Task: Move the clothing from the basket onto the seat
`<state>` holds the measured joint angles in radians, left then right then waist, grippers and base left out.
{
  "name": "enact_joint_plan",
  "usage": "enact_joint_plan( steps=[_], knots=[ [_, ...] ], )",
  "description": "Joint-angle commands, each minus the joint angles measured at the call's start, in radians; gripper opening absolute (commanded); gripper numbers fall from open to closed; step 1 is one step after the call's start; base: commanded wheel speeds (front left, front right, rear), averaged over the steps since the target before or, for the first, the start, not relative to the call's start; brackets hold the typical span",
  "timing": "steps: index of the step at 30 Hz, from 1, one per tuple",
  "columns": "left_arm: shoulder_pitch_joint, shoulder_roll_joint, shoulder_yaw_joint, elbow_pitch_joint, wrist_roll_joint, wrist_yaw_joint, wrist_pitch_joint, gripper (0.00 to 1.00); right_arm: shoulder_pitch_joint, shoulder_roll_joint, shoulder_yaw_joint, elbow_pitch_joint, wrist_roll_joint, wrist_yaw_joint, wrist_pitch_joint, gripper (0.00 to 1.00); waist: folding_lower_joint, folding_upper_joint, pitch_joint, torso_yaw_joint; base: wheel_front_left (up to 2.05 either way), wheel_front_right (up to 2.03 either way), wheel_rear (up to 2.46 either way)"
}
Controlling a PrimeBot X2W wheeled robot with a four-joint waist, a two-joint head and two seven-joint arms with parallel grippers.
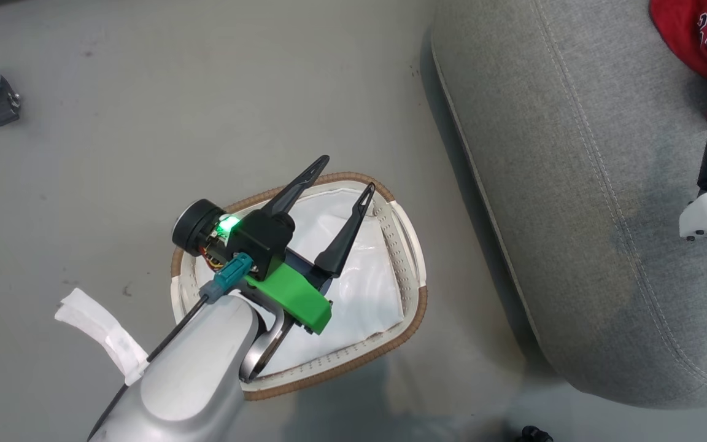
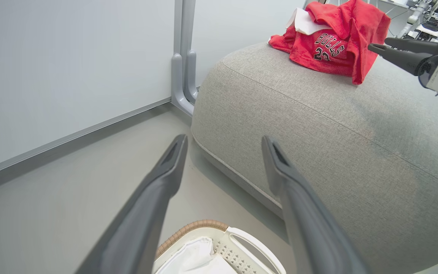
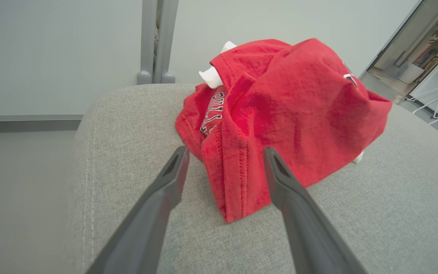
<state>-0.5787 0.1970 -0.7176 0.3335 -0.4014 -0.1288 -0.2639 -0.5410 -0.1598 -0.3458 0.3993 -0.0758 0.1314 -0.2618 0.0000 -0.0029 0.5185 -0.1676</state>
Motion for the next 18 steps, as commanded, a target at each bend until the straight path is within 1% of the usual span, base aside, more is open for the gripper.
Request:
enact_joint_plan(
  steps=[1,6,11,16,18],
  knots=[
    [0.015,-0.004,0.012,0.002,-0.002,0.001,-0.001,1.00,0.020,0.002,0.011,-0.009,0.006,-0.001,-0.005,1.00,0.0000,0.0029,-0.022,0.003,0.00,0.00,0.00],
    [0.039,-0.023,0.055,-0.004,-0.001,0.002,-0.001,1.00,0.021,-0.013,0.041,-0.023,0.005,-0.001,-0.005,1.00,0.0000,0.0029,-0.079,0.022,0.00,0.00,0.00],
    [0.084,-0.056,0.123,-0.013,0.000,0.001,-0.001,1.00,0.001,-0.033,0.069,-0.031,0.003,-0.001,-0.005,1.00,0.0000,0.0029,-0.154,0.056,0.00,0.00,0.00],
    [0.148,-0.088,0.219,-0.023,0.005,0.004,-0.001,1.00,-0.023,-0.014,0.087,-0.017,0.003,-0.001,-0.005,1.00,0.0000,0.0029,-0.232,0.091,0.00,0.00,0.00],
    [0.178,-0.099,0.265,-0.031,0.016,0.014,-0.001,1.00,-0.025,0.004,0.105,-0.010,0.000,-0.001,-0.005,1.00,0.0000,0.0029,-0.264,0.109,0.00,0.00,0.00]
  ],
)
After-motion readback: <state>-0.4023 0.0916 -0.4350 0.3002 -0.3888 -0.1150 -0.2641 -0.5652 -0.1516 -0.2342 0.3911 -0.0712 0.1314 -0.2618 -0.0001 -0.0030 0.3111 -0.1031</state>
